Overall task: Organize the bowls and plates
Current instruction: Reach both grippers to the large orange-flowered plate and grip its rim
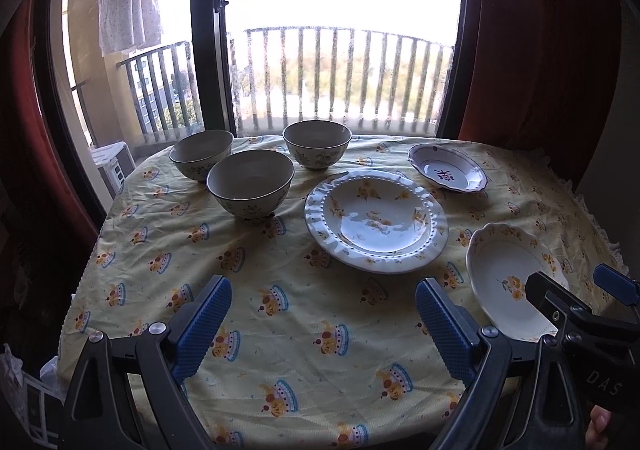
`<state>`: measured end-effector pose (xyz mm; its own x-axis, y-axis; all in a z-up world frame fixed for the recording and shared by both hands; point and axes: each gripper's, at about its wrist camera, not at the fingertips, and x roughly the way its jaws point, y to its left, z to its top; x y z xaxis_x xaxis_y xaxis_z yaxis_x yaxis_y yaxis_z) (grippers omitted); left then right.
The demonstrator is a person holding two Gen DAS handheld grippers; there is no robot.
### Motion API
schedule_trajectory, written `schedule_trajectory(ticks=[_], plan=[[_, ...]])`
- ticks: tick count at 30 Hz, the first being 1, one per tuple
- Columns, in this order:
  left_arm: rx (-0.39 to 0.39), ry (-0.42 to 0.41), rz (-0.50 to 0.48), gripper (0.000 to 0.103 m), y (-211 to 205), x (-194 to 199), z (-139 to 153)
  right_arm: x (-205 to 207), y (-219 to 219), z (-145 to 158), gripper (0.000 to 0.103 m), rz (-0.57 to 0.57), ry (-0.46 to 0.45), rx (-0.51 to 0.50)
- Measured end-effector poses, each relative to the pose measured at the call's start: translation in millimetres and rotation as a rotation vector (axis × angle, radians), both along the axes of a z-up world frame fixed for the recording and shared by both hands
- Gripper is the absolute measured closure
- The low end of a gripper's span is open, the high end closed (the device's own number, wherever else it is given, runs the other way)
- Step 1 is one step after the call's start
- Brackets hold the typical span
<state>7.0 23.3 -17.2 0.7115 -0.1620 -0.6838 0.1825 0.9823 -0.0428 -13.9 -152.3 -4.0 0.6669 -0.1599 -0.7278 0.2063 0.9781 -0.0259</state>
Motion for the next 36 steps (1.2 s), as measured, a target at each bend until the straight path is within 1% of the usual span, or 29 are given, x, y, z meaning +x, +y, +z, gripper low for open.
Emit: schedule_trajectory(ticks=[6, 10, 13, 16, 19, 23, 30, 33, 36], plan=[[0.003, 0.028, -0.047, 0.009, -18.1, 6.5, -5.4, -4.5, -10.7, -8.4, 0.002, -0.041, 0.034, 0.002], [0.002, 0.073, -0.073, 0.01, -38.7, 16.0, -12.9, -0.1, -29.4, -11.7, 0.002, -0.069, 0.048, 0.015], [0.004, 0.072, -0.071, 0.01, -61.4, 25.7, -14.9, 7.0, -48.4, -13.5, 0.002, -0.072, 0.045, 0.015], [0.008, 0.071, -0.054, 0.01, -86.1, 37.1, -15.1, 20.6, -73.6, -15.5, 0.002, -0.063, 0.039, 0.011], [0.009, 0.075, -0.041, 0.01, -108.9, 46.4, -15.4, 36.6, -101.7, -17.6, 0.002, -0.052, 0.054, 0.02], [0.013, 0.103, -0.005, 0.01, -136.8, 58.1, -22.8, 59.2, -138.1, -21.0, 0.002, -0.035, 0.064, 0.033], [0.016, 0.191, 0.072, 0.012, -175.1, 69.2, -52.7, 88.6, -181.7, -48.7, 0.002, 0.041, 0.136, 0.04], [0.017, 0.248, 0.093, 0.014, -186.7, 69.0, -68.6, 96.3, -194.0, -65.9, 0.005, 0.076, 0.189, 0.045], [0.026, 0.284, 0.115, 0.016, -195.4, 66.3, -80.6, 100.5, -204.1, -81.2, 0.005, 0.099, 0.236, 0.052]])
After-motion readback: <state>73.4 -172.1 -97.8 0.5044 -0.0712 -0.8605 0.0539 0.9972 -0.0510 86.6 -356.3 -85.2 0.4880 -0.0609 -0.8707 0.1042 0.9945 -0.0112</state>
